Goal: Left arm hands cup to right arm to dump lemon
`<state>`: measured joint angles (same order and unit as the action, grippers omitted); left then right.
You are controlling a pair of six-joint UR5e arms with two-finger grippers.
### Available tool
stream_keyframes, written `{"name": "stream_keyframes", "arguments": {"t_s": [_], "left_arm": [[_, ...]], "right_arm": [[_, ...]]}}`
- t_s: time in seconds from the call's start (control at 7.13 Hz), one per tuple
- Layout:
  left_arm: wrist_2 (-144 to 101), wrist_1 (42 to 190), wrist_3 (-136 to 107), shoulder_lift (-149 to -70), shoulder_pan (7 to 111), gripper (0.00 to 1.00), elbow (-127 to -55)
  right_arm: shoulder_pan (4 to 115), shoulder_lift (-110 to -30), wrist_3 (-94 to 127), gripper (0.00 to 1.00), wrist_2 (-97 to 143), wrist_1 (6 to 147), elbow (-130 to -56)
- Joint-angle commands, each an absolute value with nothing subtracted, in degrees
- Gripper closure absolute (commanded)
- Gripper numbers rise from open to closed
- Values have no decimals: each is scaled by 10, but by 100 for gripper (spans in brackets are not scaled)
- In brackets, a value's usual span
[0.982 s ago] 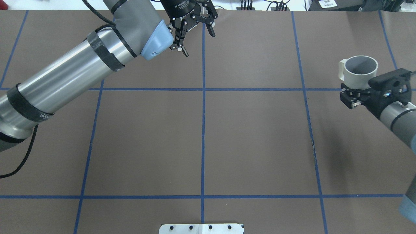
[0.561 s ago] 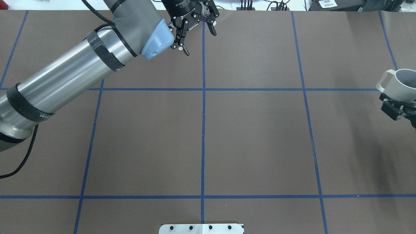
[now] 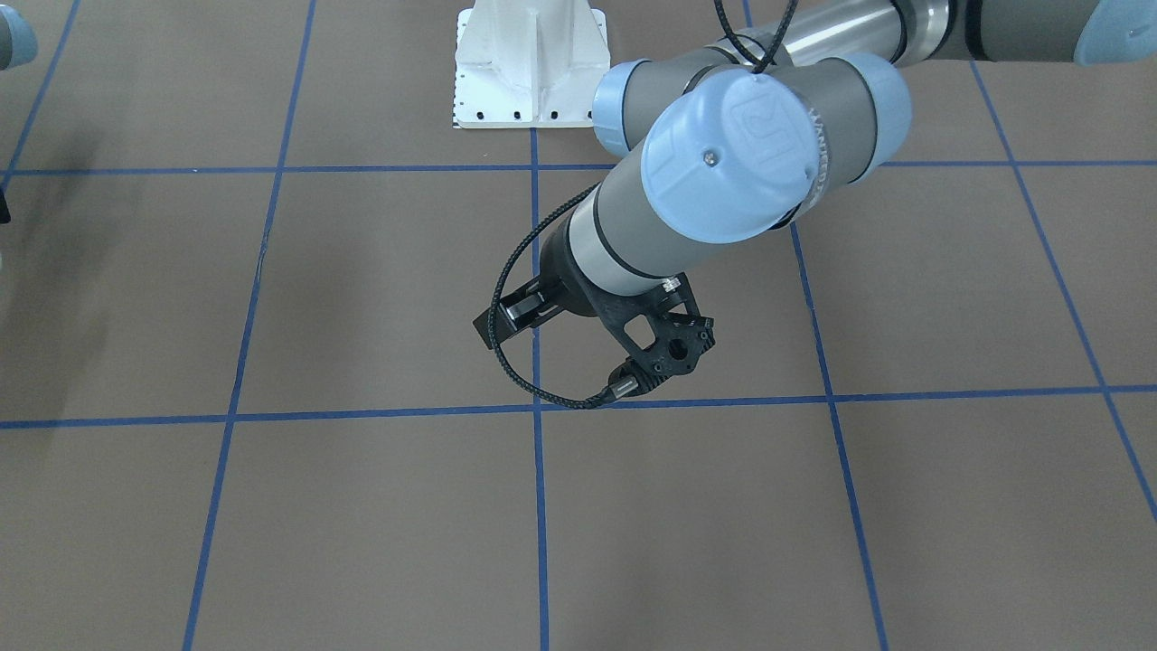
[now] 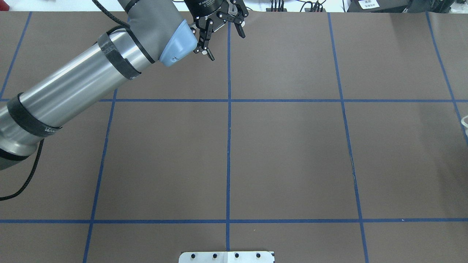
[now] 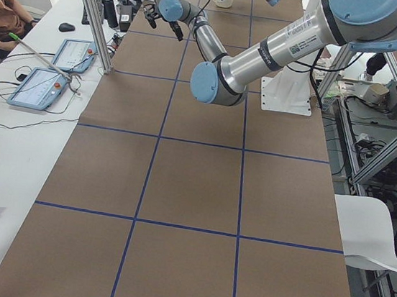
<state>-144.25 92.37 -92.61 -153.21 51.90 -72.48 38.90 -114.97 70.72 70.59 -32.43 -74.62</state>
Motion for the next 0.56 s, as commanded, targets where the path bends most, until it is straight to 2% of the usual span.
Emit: {"name": "stream_keyframes", "arguments": {"t_s": [0.0,0.42], "left_arm": [[-1442,924,-927,-1535,518,0,-729],[-1441,924,-931,-1544,519,0,-732]], "right_arm": [[392,-1174,749,94,718,-437,-684],[393,-1178,865,92,723,-518,-643]]}}
